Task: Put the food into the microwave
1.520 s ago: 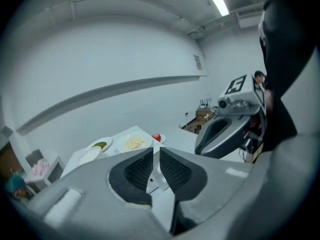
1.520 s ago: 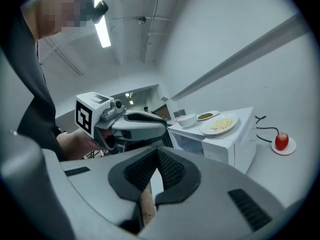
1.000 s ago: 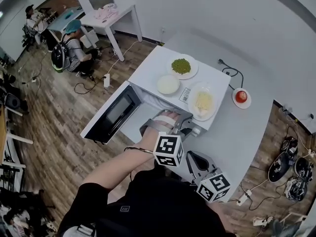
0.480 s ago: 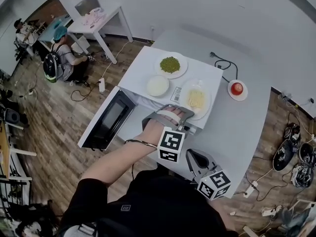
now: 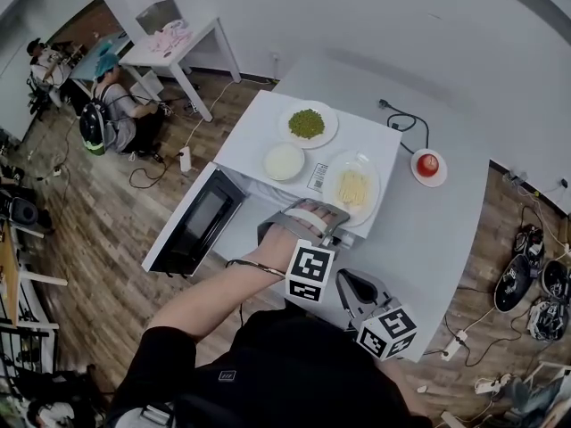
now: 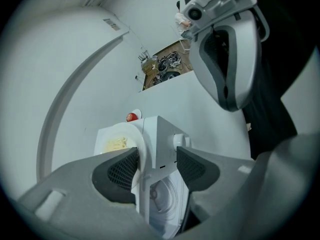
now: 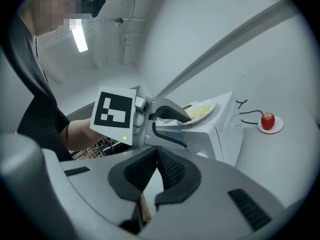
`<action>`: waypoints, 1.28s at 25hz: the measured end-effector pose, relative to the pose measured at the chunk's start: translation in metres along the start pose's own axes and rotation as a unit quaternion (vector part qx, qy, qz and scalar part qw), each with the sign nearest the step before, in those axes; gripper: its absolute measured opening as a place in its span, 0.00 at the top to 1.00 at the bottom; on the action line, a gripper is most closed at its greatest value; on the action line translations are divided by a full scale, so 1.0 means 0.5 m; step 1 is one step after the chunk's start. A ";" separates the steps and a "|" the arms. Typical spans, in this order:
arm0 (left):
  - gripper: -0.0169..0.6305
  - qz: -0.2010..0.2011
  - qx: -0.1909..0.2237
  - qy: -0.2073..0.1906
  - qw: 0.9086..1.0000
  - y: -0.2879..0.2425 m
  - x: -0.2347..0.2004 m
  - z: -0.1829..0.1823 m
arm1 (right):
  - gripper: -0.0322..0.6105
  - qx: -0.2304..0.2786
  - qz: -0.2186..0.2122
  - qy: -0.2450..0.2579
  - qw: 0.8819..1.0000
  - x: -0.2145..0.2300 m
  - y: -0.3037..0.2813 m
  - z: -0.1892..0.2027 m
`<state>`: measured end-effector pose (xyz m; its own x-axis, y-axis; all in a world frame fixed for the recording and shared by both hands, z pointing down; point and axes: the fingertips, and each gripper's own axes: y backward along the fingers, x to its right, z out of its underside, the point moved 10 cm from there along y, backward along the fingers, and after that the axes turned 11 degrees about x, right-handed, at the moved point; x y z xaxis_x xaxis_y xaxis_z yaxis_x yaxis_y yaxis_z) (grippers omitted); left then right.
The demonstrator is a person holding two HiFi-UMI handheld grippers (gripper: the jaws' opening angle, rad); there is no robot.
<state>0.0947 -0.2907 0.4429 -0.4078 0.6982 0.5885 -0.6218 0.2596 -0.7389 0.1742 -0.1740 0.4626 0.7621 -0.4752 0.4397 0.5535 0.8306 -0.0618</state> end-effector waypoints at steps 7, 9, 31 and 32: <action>0.71 -0.027 -0.007 0.006 1.000 0.016 0.005 -0.011 | 0.93 -0.004 -0.003 0.002 1.000 0.011 0.002 -0.005; 0.82 -0.042 -0.005 0.007 0.999 0.021 0.003 -0.012 | 0.93 -0.006 -0.006 0.003 1.000 0.014 0.002 -0.006; 0.93 -0.180 -0.021 0.017 0.983 0.097 0.018 -0.032 | 0.93 -0.031 -0.043 0.016 0.998 0.000 0.031 0.004; 0.93 -0.186 -0.024 0.015 0.982 0.104 0.021 -0.033 | 0.93 -0.033 -0.046 0.017 0.998 -0.002 0.032 0.005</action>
<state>0.0692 -0.2587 0.4052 -0.1367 0.5685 0.8112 -0.6918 0.5313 -0.4890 0.1814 -0.1598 0.4636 0.7169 -0.5592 0.4165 0.6422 0.7621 -0.0821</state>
